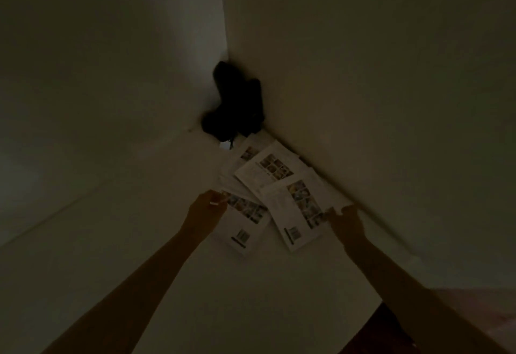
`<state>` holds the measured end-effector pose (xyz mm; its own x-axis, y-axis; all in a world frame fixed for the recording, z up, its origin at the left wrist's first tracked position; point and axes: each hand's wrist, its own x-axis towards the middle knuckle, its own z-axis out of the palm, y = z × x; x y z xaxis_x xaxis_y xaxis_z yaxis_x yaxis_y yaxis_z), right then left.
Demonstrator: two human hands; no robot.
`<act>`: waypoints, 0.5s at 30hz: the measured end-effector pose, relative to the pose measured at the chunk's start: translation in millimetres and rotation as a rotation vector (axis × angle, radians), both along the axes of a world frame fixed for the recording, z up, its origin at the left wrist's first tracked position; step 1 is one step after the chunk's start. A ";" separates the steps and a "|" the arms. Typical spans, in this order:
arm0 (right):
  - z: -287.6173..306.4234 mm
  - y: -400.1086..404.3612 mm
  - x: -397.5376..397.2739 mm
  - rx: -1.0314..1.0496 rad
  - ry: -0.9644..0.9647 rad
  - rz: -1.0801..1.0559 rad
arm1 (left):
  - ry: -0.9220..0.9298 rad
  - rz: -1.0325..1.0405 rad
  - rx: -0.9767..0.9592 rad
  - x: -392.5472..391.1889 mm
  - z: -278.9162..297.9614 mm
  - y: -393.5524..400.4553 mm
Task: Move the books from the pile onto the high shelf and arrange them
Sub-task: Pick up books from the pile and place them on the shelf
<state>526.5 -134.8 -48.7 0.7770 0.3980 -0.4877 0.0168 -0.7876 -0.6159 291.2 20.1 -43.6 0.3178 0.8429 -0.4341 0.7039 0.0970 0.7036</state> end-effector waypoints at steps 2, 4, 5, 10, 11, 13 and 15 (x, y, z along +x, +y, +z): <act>-10.9 10.9 -5.5 0.009 0.119 -0.087 | -0.026 0.075 0.009 20.2 -6.3 16.7; -26.2 19.6 -10.6 -0.015 0.115 -0.114 | -0.049 0.098 0.027 39.5 -9.3 32.2; -30.2 25.2 -13.9 -0.039 0.106 -0.107 | -0.048 0.111 0.022 49.6 -10.4 39.8; -39.0 52.1 -36.2 -0.172 0.050 -0.022 | 0.061 0.071 -0.117 89.6 -24.3 82.1; -40.4 56.3 -37.7 -0.179 0.028 0.014 | 0.072 0.057 -0.155 95.7 -27.7 89.0; -47.3 64.9 -36.5 -0.199 -0.032 0.136 | 0.113 0.058 -0.221 103.8 -33.9 99.3; -50.4 77.6 -31.9 -0.187 -0.060 0.250 | 0.120 0.038 -0.224 106.1 -40.8 106.9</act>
